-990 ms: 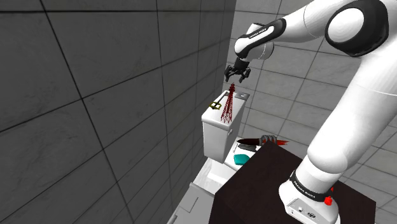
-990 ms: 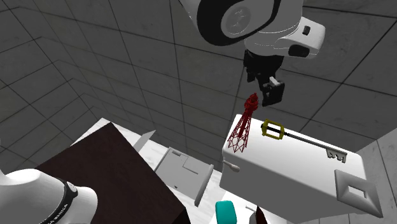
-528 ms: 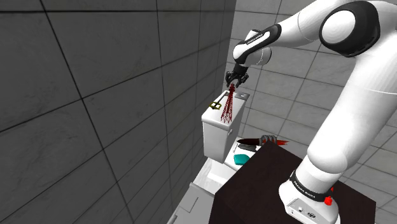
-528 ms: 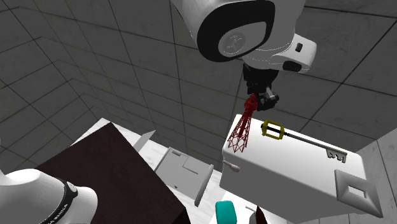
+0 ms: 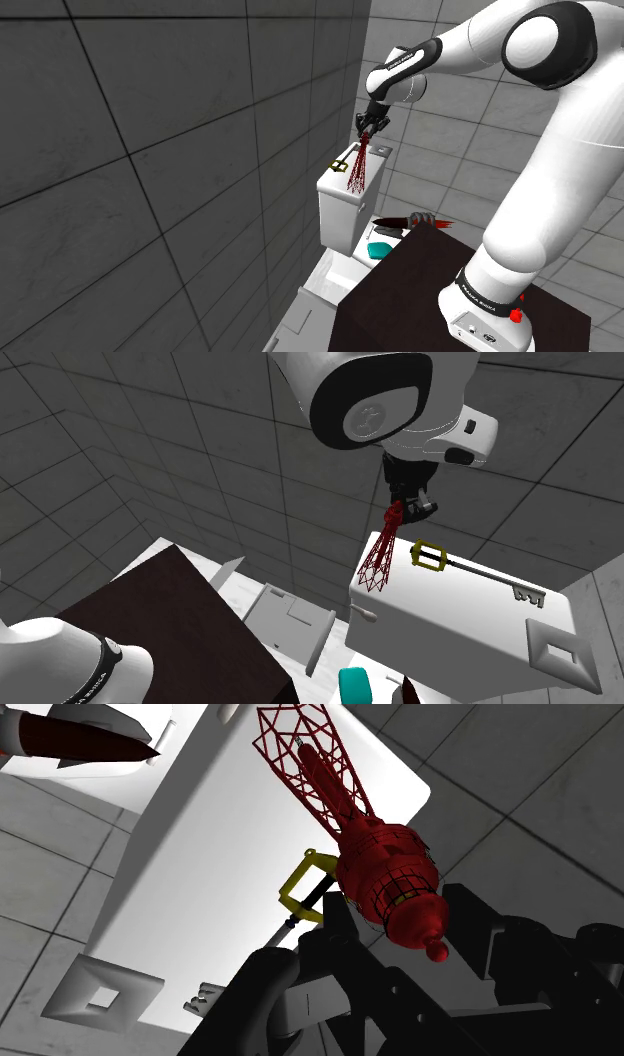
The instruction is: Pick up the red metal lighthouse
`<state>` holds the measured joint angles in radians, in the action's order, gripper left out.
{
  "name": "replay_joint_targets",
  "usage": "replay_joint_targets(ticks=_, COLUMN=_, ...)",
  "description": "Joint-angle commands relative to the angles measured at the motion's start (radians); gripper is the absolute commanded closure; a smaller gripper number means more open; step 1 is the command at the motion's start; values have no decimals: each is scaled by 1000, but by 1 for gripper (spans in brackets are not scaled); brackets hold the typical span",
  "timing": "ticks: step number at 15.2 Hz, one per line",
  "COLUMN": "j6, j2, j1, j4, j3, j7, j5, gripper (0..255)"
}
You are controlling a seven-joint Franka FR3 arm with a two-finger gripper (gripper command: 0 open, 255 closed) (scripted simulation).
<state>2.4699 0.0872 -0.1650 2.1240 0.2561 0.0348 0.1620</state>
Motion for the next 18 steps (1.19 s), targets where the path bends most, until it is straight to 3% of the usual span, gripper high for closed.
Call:
replay_joint_targets(ticks=1, j6=0, j2=0, j1=0, j4=1, j3=0, j7=1, j5=-1, gripper=255)
replay_joint_targets(ticks=18, j6=-191, j2=-83, j1=3, j4=-112, j3=4, j7=50, j5=-55, gripper=255)
